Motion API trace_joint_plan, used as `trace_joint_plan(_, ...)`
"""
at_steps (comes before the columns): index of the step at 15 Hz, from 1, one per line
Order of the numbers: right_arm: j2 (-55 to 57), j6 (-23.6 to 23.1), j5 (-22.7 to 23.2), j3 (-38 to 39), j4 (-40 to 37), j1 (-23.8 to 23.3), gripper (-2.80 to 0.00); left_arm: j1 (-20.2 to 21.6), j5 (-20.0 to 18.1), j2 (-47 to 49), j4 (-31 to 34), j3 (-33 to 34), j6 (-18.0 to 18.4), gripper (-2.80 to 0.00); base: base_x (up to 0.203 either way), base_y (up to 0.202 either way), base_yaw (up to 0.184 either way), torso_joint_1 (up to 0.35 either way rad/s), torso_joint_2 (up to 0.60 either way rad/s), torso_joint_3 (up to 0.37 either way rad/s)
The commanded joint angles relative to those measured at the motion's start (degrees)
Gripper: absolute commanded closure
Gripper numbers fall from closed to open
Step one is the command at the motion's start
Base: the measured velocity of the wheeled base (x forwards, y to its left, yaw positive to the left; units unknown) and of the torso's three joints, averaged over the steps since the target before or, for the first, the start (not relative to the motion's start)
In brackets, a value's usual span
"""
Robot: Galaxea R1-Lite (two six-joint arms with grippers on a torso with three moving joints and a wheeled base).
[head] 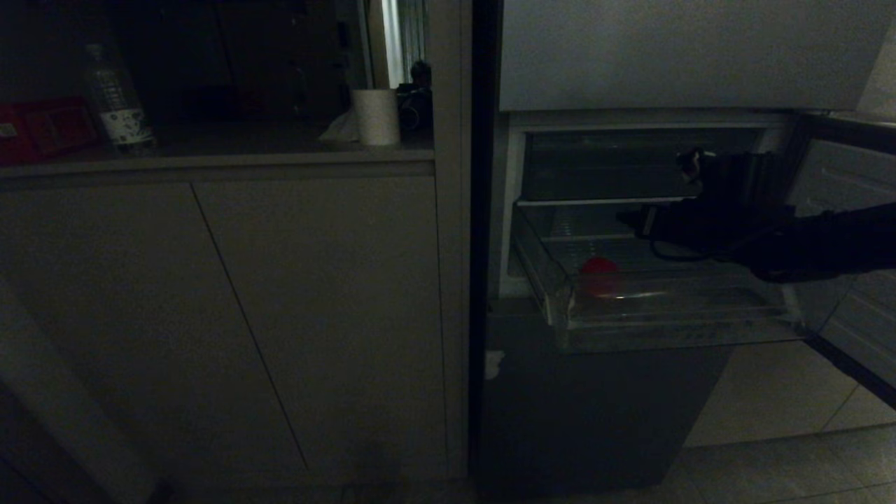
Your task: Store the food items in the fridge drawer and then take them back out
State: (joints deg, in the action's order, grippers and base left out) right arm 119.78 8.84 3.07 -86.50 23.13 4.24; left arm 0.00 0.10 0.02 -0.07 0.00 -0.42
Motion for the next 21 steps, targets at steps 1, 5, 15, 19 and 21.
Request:
trace_joint_plan(1, -11.3, -0.2, -0.2, 4.9, 0.1, 0.0, 0.0, 0.0, 0.0, 0.0, 0.0, 0.0, 0.0, 0.0, 0.0, 0.0, 0.0, 0.0, 0.0, 0.0)
trace_joint_plan(5, -35.3, -2.1, -0.2, 27.5, 0.0, -0.5, 0.0, 0.0, 0.0, 0.0, 0.0, 0.0, 0.0, 0.0, 0.0, 0.0, 0.0, 0.0, 0.0, 0.0)
trace_joint_plan(15, -104.4, -10.4, -0.5, 80.7, -16.3, -3.8, 0.0, 0.0, 0.1, 0.0, 0.0, 0.0, 0.0, 0.0, 0.0, 0.0, 0.0, 0.0, 0.0, 0.0)
trace_joint_plan(19, -120.2, -14.5, -1.0, 83.8, -26.3, -3.7, 0.0, 0.0, 0.1, 0.0, 0.0, 0.0, 0.0, 0.0, 0.0, 0.0, 0.0, 0.0, 0.0, 0.0)
trace_joint_plan(21, -119.8, -14.9, -1.1, 84.8, -27.4, -3.7, 0.0, 0.0, 0.0, 0.0, 0.0, 0.0, 0.0, 0.0, 0.0, 0.0, 0.0, 0.0, 0.0, 0.0)
